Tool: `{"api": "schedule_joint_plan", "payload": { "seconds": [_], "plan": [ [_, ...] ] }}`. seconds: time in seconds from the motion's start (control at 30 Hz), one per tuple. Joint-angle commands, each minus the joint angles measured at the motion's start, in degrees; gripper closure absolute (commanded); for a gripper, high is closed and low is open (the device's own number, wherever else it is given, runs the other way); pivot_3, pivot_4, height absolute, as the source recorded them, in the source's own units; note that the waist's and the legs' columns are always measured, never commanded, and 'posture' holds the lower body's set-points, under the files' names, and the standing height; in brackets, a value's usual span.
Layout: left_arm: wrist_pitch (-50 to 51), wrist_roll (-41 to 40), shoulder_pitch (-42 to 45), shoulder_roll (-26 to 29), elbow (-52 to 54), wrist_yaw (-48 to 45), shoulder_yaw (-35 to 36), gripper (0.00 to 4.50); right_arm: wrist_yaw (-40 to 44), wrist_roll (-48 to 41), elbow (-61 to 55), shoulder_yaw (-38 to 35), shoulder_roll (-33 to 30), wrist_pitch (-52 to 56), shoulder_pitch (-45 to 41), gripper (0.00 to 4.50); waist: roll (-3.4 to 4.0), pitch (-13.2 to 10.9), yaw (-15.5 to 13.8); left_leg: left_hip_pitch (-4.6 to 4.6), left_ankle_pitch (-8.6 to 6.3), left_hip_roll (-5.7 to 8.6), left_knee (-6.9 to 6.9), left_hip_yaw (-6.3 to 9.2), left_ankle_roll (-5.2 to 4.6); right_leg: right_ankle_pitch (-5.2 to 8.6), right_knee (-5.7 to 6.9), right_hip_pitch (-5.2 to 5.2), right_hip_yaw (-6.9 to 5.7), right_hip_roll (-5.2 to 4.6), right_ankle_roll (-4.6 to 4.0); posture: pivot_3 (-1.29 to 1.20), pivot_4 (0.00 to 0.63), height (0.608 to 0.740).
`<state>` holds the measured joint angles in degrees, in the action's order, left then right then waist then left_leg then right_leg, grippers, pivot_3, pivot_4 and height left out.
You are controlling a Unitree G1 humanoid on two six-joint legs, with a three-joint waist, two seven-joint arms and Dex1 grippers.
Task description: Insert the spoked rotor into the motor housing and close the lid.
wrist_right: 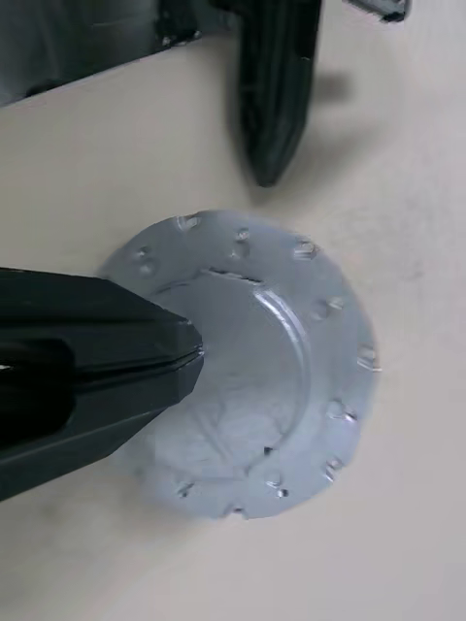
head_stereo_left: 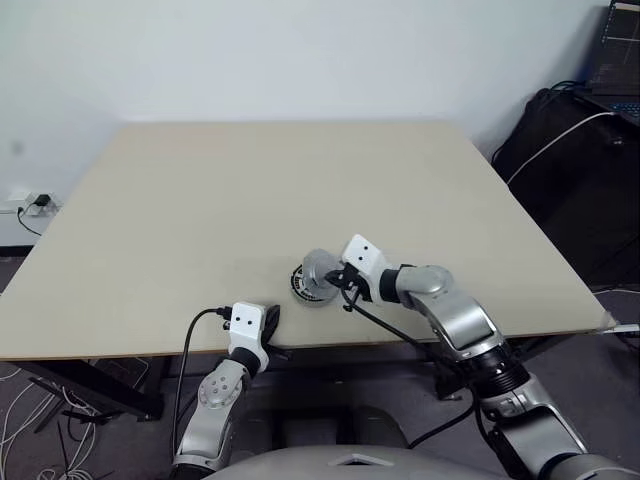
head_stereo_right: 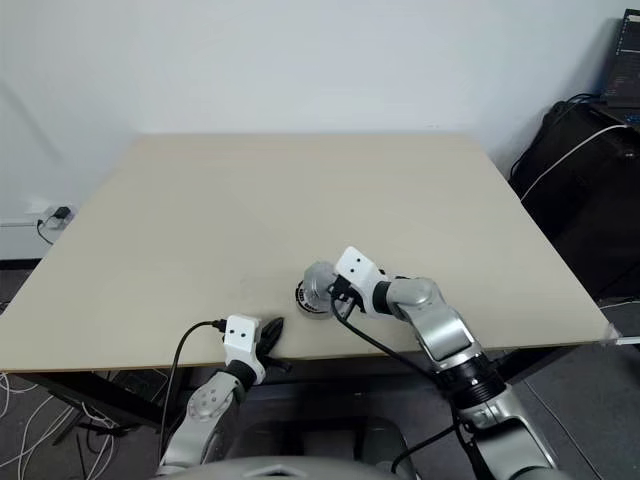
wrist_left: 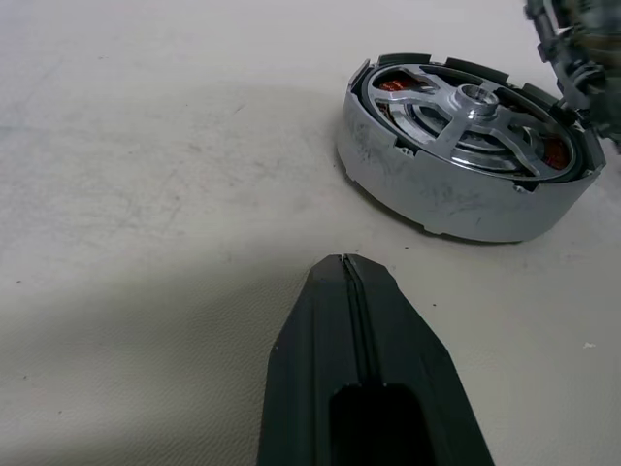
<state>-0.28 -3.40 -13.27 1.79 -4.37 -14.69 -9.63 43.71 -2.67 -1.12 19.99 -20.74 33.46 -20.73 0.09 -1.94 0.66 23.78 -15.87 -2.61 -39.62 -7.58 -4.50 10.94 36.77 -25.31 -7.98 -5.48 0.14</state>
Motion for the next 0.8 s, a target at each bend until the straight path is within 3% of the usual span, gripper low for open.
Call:
{"api": "schedule_joint_plan", "payload": {
  "seconds": [0.03,0.43,0.8],
  "plan": [
    [-0.26,-0.11,0.45,-0.01,3.02,0.12,-0.12,4.5,-1.19,0.46,3.39,0.16,1.82,-1.78,-2.31,4.47,0.01,0.0,0.0,0.0,0.0,0.0,-0.01,-0.01,0.0,0.0,0.01,0.0,0.0,0.0,0.0,0.0,0.0,0.74],
    [-0.32,-0.1,-0.16,-0.18,3.45,0.62,-0.32,4.5,-6.2,3.02,12.97,0.71,5.21,-0.67,-2.71,4.47,0.33,0.29,0.02,-0.19,0.0,0.0,-0.01,-0.02,0.02,0.0,0.04,0.17,0.01,-0.01,0.0,0.0,0.0,0.74],
    [-0.35,-0.05,-0.4,-0.14,3.73,0.71,-0.43,4.5,-2.09,-5.12,-2.74,-1.84,8.44,-8.57,1.81,4.47,0.44,0.32,0.06,-0.05,0.01,0.0,0.0,0.01,0.01,0.0,0.02,0.05,0.0,0.0,0.0,0.0,0.0,0.74]
  ]
}}
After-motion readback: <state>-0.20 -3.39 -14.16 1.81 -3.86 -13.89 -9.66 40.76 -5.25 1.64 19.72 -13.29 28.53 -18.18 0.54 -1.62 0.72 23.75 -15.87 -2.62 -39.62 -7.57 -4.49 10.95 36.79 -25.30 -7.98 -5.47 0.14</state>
